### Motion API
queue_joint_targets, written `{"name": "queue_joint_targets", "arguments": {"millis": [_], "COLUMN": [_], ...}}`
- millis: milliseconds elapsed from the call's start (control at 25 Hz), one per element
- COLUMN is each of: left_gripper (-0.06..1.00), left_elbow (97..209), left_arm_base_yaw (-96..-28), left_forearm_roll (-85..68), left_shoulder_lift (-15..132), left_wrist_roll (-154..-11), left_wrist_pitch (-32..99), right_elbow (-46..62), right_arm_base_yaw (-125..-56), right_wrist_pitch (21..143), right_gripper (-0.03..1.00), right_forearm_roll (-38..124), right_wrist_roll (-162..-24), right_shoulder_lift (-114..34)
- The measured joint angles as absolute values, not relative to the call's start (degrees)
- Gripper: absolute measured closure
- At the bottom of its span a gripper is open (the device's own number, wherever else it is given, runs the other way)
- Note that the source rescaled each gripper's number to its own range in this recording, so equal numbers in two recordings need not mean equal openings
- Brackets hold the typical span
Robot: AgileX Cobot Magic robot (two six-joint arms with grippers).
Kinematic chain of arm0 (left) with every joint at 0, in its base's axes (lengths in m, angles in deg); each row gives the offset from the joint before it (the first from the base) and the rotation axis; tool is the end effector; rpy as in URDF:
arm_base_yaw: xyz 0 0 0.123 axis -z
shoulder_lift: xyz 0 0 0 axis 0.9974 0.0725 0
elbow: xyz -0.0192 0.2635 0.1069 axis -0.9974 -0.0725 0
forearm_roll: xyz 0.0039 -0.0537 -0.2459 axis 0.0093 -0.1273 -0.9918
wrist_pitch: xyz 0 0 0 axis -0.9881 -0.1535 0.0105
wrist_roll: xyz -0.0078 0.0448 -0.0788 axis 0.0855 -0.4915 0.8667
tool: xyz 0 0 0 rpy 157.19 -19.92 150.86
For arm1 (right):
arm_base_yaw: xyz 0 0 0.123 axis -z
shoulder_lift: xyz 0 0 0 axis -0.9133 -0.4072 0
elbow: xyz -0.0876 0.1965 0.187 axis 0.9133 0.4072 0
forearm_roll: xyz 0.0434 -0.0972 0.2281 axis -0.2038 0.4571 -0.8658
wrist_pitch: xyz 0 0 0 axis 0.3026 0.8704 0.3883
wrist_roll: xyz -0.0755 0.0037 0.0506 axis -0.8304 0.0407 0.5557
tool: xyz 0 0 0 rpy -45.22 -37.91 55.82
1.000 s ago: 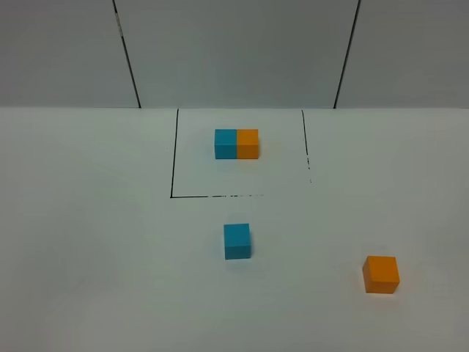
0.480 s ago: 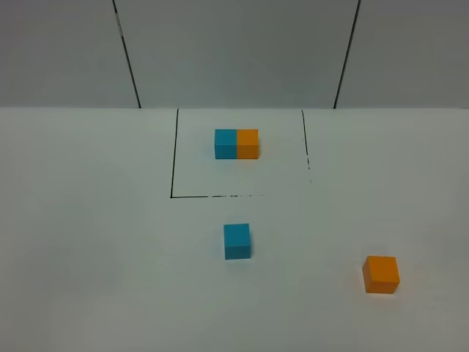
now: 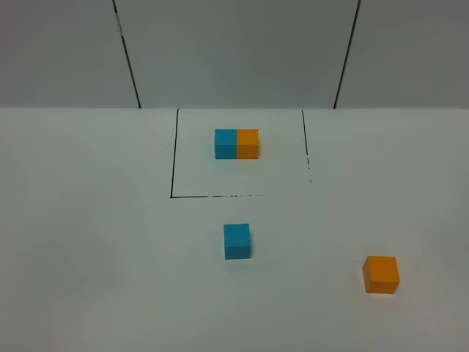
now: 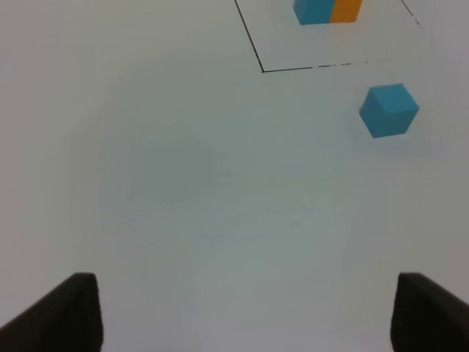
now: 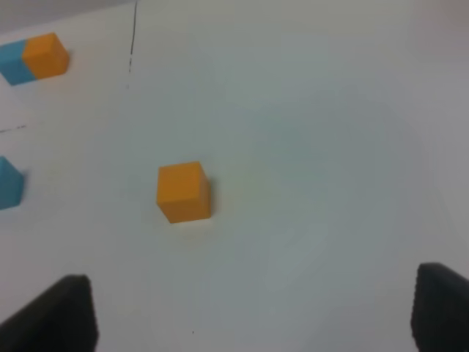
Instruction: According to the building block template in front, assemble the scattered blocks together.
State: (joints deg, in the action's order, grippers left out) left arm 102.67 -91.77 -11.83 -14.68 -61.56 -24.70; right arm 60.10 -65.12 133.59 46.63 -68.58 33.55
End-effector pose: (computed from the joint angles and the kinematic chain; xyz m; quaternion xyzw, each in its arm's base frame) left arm -0.0076 -0.0238 0.2812 0.0635 0.8425 -0.0549 0.5320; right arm -0.0046 0.0060 0.2749 0.0170 0.8529 0.0406 0.5202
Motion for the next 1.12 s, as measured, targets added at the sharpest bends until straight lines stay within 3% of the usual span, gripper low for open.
{"name": "queue_joint_targets", "arguments": {"millis": [1120], "left_gripper": [0.27], "left_elbow": [102.7], "left_arm_base_yaw": [-88.8], "left_forearm_roll": [-12.4], "left_shoulder_lift": [-14.7], "left_wrist_roll": [-63.2], "left_wrist_pitch": [-24.9], "right_elbow": [60.1], "right_arm_base_yaw": [-65.1], "right_wrist_pitch": [133.6], "right_gripper": [0.25], "right_forearm_roll": [46.6], "right_wrist_roll": [-68.6], "right_shoulder_lift": [33.6]}}
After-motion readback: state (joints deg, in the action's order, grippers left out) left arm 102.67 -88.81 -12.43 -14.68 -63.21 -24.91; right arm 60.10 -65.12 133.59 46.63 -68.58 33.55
